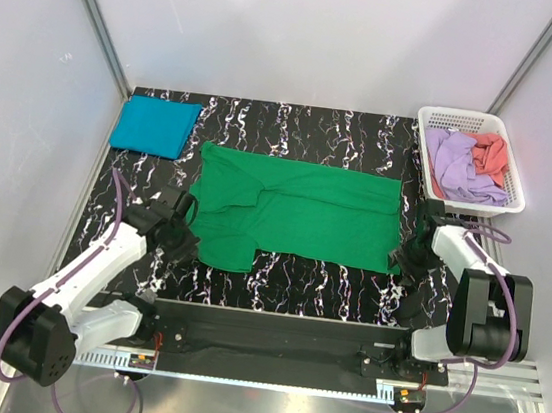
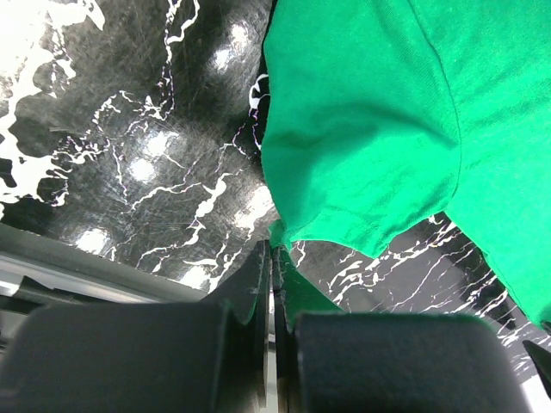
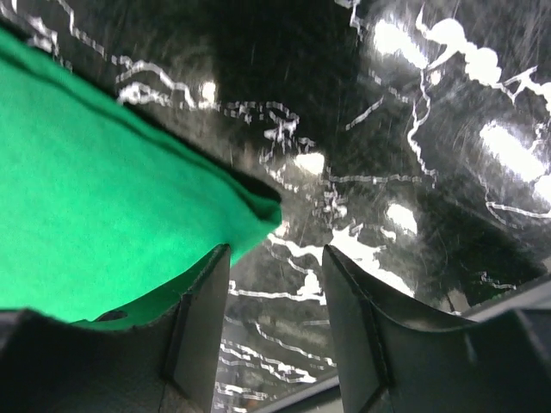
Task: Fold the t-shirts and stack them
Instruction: Fold the tshirt
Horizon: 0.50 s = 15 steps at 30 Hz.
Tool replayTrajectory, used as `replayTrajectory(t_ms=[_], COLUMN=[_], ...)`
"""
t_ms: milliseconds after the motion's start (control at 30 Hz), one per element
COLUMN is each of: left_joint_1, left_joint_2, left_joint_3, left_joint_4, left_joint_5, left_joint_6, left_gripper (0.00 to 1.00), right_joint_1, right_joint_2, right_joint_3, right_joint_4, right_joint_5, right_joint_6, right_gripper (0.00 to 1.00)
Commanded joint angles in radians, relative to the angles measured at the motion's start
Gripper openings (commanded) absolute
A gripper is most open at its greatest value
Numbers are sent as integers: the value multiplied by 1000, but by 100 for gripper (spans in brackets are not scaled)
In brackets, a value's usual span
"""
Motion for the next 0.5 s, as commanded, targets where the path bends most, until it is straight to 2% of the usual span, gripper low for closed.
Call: replayTrajectory(t_ms=[0,200,400,467], left_joint_1=[0,-1,-1,0], left_joint_2=[-2,7,9,6], left_joint_3=[58,76,79,81], left_joint_4=[-11,1,8,5], left_joint_5=[-46,-50,-53,-57], left_joint_6=[30,38,44,49], left_gripper=[0,0,0,0], right_joint_1=[-5,-3,-5,-5], right_joint_2=[18,31,60,52], right_joint_3=[-3,-14,-37,-46], right_joint_4=[72,107,133,136], right_joint_5=[55,84,83,87], right_joint_6=[39,40,46,51], right_gripper=[54,38,37,29])
